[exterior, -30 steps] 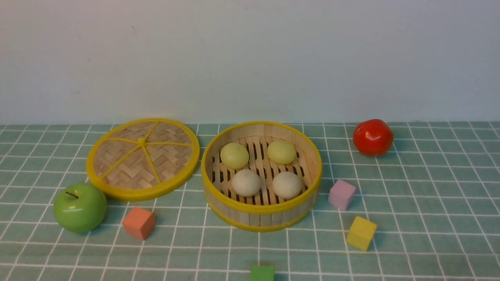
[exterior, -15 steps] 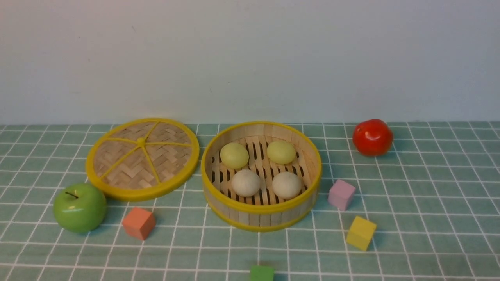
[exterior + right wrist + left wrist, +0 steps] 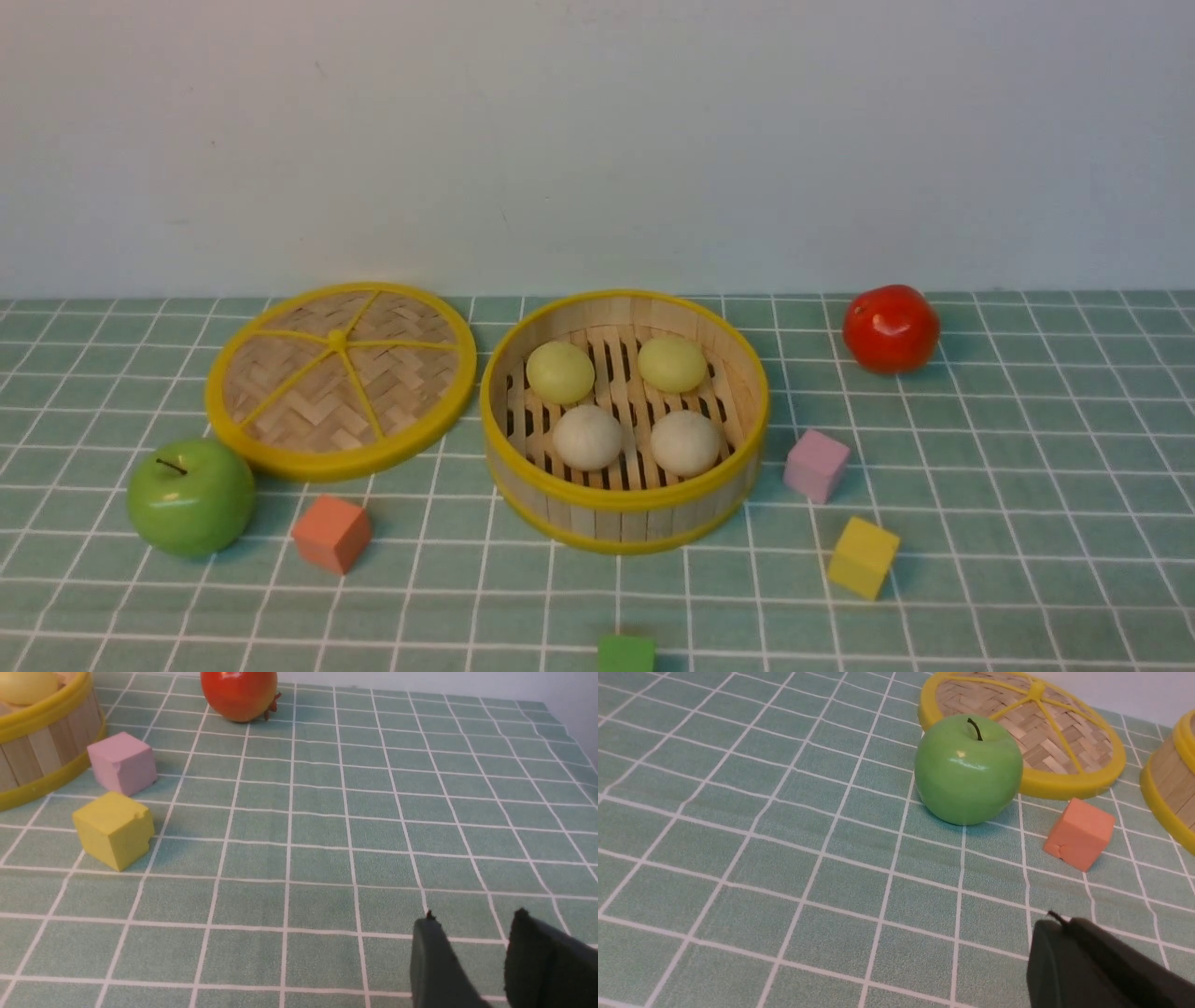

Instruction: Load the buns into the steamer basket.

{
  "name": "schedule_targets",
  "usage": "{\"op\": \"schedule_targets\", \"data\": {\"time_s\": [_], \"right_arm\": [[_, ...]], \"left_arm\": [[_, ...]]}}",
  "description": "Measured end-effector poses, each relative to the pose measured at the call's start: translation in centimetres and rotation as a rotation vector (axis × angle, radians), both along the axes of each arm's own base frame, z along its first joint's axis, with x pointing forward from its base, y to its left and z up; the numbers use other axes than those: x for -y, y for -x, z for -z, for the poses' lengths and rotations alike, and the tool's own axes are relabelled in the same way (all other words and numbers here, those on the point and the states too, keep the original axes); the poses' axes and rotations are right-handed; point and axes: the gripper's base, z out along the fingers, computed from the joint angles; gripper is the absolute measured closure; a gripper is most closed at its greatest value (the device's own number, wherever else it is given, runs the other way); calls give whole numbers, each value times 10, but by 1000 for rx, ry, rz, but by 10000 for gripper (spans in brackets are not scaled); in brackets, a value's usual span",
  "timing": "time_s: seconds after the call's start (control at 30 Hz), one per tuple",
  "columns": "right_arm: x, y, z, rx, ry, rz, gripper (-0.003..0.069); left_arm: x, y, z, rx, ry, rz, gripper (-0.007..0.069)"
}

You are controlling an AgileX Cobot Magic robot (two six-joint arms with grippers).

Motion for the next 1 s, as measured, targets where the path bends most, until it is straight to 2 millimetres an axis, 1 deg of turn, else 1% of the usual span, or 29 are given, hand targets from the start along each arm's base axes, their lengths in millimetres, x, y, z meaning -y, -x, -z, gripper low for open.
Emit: {"op": "schedule_targets", "data": {"time_s": [1.0], "right_arm": [[0, 0, 0, 0, 0, 0, 420]], "left_arm": [[0, 0, 0, -1, -1, 0, 589]]}}
